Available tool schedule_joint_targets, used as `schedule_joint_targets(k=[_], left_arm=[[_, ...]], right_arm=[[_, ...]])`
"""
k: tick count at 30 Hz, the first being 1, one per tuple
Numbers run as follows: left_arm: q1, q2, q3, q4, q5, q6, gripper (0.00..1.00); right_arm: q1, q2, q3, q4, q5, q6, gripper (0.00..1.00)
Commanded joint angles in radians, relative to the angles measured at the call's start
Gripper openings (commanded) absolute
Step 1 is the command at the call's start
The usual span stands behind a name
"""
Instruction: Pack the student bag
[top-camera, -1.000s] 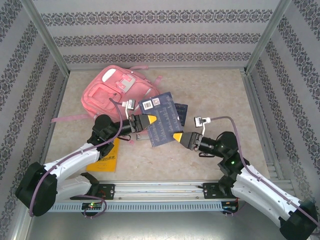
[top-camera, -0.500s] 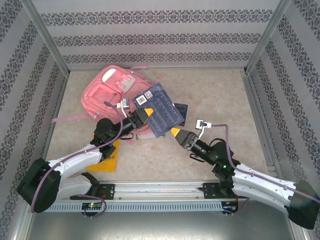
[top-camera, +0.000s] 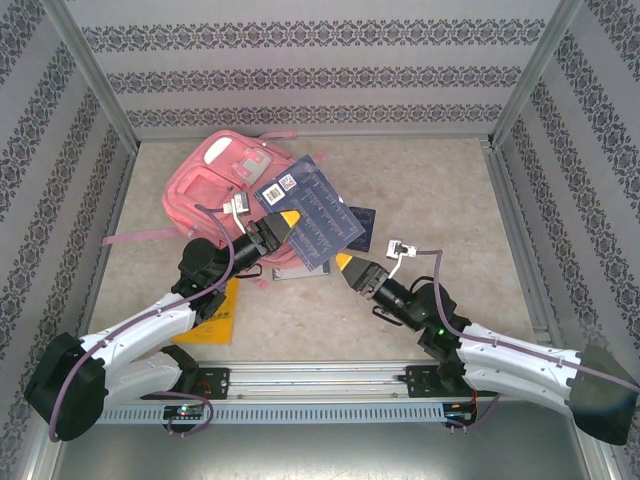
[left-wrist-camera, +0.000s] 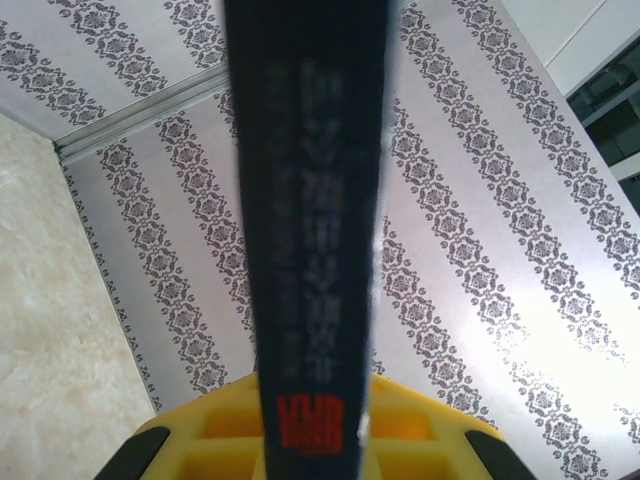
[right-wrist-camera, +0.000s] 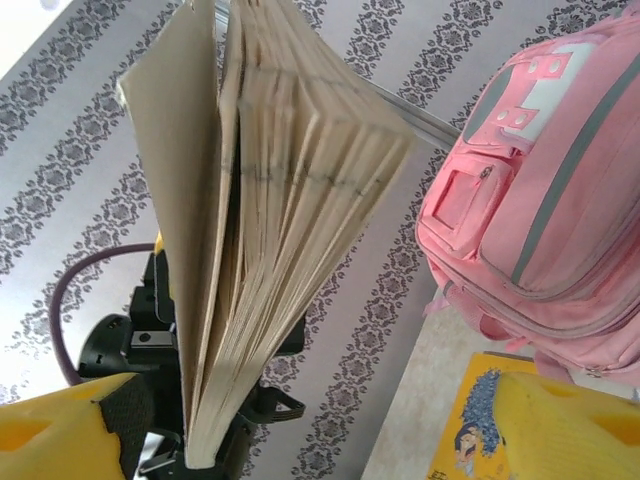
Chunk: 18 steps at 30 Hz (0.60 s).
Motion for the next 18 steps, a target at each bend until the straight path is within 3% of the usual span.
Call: schedule_joint_targets(k=[1, 8, 18], left_arm=[[-0.016, -0.004, 0.019, 0.041, -0.026, 0.017, 0.00], [-0.028, -0.005, 0.012, 0.027, -0.041, 0.018, 0.00], [-0.052, 0.023, -0.002, 0.031, -0.077, 0.019, 0.00]], right_arm=[[0.010, 0.031, 0.080, 0.044, -0.011, -0.061, 0.89], [0.010, 0.117, 0.169, 0.121, -0.010, -0.080, 0.82], [0.010, 0.184, 0.193, 0.196, 0.068, -0.068, 0.56]])
